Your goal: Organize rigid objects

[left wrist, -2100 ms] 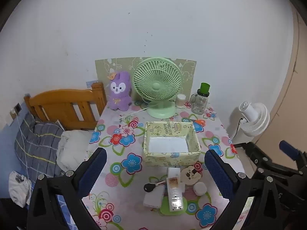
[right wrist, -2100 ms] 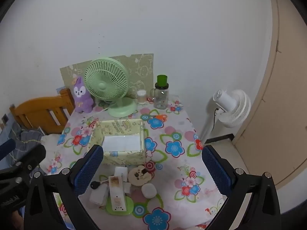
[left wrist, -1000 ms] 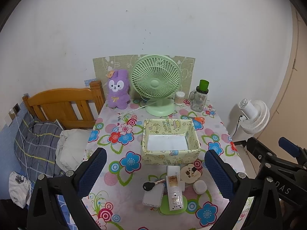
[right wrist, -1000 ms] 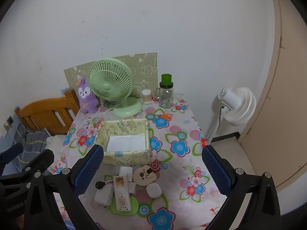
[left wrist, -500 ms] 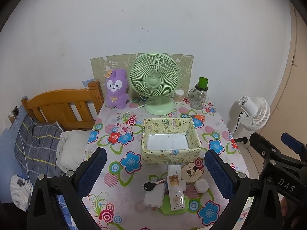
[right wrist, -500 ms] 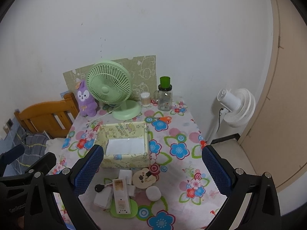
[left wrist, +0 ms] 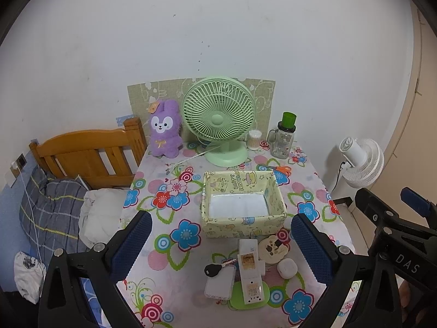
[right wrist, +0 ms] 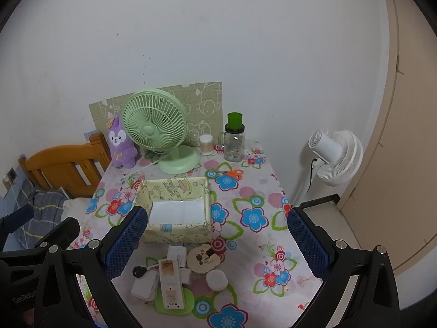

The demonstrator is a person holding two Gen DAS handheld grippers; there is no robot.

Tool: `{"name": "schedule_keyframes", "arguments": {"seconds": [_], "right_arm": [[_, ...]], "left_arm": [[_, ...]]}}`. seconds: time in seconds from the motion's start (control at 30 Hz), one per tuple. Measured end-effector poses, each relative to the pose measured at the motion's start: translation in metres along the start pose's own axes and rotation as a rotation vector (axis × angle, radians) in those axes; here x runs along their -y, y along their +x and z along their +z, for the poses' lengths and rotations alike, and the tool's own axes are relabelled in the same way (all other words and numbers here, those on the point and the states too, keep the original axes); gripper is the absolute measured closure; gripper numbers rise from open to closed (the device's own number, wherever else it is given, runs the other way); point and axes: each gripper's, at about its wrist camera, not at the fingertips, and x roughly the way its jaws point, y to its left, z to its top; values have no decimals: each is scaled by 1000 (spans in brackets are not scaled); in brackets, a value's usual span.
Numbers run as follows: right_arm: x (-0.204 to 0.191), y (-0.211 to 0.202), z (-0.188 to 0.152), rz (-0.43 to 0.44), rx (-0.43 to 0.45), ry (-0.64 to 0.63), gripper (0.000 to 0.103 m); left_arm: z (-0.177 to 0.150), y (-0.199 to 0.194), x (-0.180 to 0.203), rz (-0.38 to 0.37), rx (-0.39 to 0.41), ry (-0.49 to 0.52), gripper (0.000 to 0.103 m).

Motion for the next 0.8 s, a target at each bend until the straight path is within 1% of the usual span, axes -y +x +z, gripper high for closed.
{"name": "schedule_keyframes", "arguments": {"seconds": [0.8], "right_arm": [[-1,4,1,5,-1,1,0]], "left_arm": [[1,7,0,-11,-6,-9,0]]}}
